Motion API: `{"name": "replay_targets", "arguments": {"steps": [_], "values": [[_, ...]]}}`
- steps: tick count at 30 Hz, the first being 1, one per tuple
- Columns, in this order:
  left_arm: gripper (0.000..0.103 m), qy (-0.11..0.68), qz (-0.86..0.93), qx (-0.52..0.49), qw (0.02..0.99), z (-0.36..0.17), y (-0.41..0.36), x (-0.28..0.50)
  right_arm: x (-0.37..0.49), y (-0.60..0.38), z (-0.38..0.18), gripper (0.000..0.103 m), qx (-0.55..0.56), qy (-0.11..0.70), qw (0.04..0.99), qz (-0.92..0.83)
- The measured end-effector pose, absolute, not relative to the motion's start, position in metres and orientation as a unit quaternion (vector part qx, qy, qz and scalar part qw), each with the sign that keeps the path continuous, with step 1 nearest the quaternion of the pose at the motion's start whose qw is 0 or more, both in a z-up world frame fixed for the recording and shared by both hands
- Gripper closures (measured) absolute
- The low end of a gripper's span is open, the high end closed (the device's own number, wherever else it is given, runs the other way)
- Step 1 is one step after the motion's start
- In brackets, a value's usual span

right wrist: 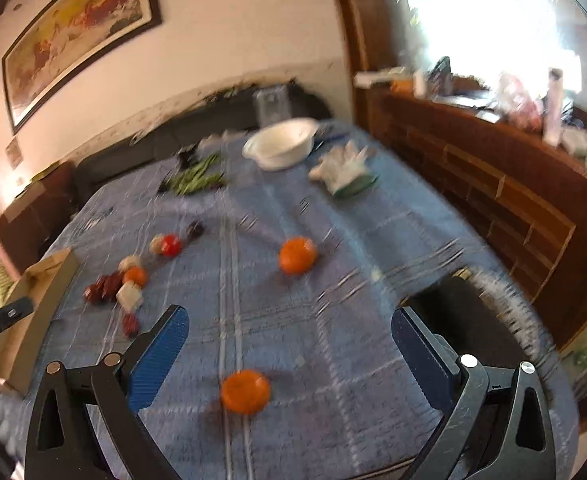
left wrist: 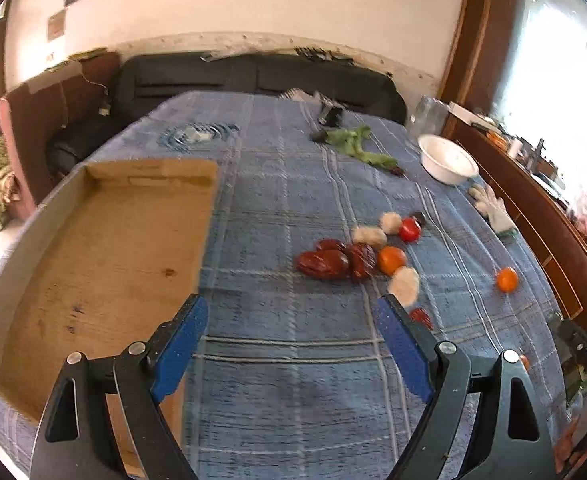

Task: Organize fruits
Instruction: 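Grasp a red date with the left tool while the right tool grasps a tangerine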

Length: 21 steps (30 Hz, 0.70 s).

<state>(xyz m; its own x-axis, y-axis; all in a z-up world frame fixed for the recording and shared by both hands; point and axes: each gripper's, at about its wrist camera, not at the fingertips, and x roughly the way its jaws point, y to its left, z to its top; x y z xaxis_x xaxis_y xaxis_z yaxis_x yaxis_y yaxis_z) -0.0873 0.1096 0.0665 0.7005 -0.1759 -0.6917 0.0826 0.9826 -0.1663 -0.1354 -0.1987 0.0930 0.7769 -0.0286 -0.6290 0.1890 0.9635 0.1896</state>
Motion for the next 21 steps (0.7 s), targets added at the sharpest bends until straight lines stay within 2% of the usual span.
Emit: {"name": "replay_targets", "arguments": {"steps": [9, 13, 20, 21], "values": [[0.017, 0.420, -0.161, 0.005, 0.893, 0.043, 0.028, -0.073, -0.126, -0.170, 0.072, 0.001, 0.102, 0.384, 0.918, 0.020], [0.017, 0.434, -0.175, 0.026, 0.884, 0.031, 0.003, -0.063, -0.120, -0.163, 0.064, 0.017, 0.086, 0.406, 0.909, 0.027], [0.018, 0.453, -0.172, 0.027, 0.874, 0.019, -0.004, -0.048, -0.113, -0.164, 0.053, 0.021, 0.074, 0.429, 0.900, 0.030], [0.022, 0.455, -0.175, 0.024, 0.873, 0.018, -0.005, -0.047, -0.112, -0.165, 0.052, 0.022, 0.075, 0.430, 0.899, 0.030]]}}
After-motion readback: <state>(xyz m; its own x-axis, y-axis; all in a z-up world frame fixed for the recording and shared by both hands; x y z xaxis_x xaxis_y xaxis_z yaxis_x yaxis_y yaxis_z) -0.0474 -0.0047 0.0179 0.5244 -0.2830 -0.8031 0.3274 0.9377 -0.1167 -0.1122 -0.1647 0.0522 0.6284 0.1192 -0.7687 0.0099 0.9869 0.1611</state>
